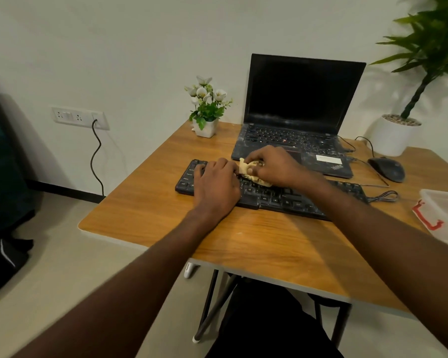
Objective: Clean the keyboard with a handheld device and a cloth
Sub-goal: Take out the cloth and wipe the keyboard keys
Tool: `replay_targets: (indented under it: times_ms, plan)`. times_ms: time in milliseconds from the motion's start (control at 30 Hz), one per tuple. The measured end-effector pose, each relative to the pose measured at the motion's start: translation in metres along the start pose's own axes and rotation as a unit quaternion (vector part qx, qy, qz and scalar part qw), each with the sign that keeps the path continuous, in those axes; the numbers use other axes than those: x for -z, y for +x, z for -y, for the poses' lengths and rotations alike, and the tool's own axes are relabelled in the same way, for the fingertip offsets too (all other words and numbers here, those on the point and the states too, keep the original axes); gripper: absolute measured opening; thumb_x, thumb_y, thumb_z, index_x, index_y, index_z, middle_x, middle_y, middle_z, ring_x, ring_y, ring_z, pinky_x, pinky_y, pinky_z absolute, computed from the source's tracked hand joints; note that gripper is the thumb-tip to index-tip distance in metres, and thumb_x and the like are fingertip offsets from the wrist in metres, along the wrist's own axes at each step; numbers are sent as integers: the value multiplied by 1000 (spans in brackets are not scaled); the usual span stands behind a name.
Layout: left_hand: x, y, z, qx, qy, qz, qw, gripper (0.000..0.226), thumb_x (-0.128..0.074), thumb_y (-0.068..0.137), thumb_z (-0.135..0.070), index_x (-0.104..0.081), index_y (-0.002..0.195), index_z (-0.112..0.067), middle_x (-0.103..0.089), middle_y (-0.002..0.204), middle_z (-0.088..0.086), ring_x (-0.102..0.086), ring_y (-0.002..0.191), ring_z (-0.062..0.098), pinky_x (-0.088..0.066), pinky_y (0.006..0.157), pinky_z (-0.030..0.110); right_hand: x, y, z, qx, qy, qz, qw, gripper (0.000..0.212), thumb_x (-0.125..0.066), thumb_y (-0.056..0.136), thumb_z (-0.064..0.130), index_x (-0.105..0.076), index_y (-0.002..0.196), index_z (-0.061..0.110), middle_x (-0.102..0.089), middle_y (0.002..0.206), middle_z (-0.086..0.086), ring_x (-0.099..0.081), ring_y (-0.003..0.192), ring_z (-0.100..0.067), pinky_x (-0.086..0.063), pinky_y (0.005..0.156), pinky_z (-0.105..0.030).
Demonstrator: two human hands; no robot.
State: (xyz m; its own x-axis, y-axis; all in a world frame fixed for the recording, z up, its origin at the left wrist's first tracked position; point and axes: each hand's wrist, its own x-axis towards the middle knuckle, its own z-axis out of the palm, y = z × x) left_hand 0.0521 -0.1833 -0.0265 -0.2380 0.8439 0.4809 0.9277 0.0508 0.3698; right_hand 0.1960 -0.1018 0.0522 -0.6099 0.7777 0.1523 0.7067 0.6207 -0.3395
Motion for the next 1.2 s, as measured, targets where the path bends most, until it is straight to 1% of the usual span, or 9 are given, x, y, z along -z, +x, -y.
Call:
replay_targets:
  times_ms: [233, 433, 533, 633, 733, 833, 933, 1067, 1200]
  plan:
    - [0, 1, -1, -6, 4, 5, 1000, 16, -49, 105, -26, -62, 113, -31, -64, 122, -7, -56, 121, 20, -25, 123, 54, 26, -11, -24, -4, -172, 38, 984, 26, -77, 89, 20, -74, 114, 25, -71, 122, -3, -67, 107, -21, -54, 90, -38]
    - [0, 0, -3, -7, 14, -3, 1000, 16, -49, 106, -27, -63, 111, -31, -66, 119, -7, -60, 117, 21, -24, 124, 54, 11, -14, -20, -12, -35, -32, 999, 30, -77, 90, 24, -74, 120, 24, -72, 123, 0, -60, 100, -10, -44, 83, -29]
    - [-1, 0, -4, -12, 21, -6, 1000, 17, -48, 106, -27, -64, 110, -30, -67, 116, -7, -60, 116, 20, -24, 125, 54, 13, -16, -26, -26, -103, -17, 994, 29, -76, 91, 22, -74, 120, 22, -70, 128, -3, -65, 110, -20, -51, 90, -35]
    - [0, 0, -5, -15, 18, -9, 1000, 17, -48, 105, -26, -65, 110, -29, -68, 116, -6, -61, 114, 20, -25, 124, 54, 23, -12, -19, -23, -190, 9, 982, 23, -73, 92, 19, -73, 115, 19, -72, 117, -7, -66, 102, -23, -55, 86, -38]
    - [-1, -1, -4, -19, 13, -15, 1000, 18, -48, 104, -26, -65, 107, -29, -69, 114, -5, -63, 112, 21, -28, 122, 54, 22, -6, -11, -6, -153, -15, 988, 26, -74, 92, 22, -74, 117, 20, -72, 115, -6, -65, 100, -22, -47, 80, -32]
    - [0, -1, -4, -20, 16, -17, 1000, 19, -48, 103, -26, -66, 108, -28, -70, 114, -4, -63, 112, 22, -27, 123, 54, 13, -6, -10, -1, -96, -22, 995, 31, -76, 91, 24, -74, 122, 22, -72, 124, -3, -65, 112, -21, -46, 87, -31]
    - [0, -1, -5, -22, 19, -16, 999, 20, -48, 105, -28, -67, 110, -28, -70, 118, -3, -63, 115, 22, -25, 125, 53, 13, -11, -20, -20, -135, -10, 991, 29, -75, 91, 20, -74, 120, 20, -71, 126, -5, -66, 112, -24, -51, 96, -39]
    - [-1, 0, -4, -26, 17, -21, 999, 23, -47, 105, -29, -69, 112, -26, -72, 118, -2, -64, 114, 22, -29, 122, 52, 31, -19, -29, -67, -228, -1, 971, 18, -70, 92, 15, -71, 111, 14, -71, 108, -11, -67, 95, -27, -59, 86, -44]
    - [-3, 1, -4, -31, 16, -31, 999, 25, -47, 104, -28, -70, 112, -25, -72, 118, -1, -65, 112, 21, -31, 120, 49, 29, -25, -29, -48, -179, -29, 982, 23, -76, 90, 20, -74, 112, 20, -73, 112, -6, -67, 100, -23, -55, 81, -37]
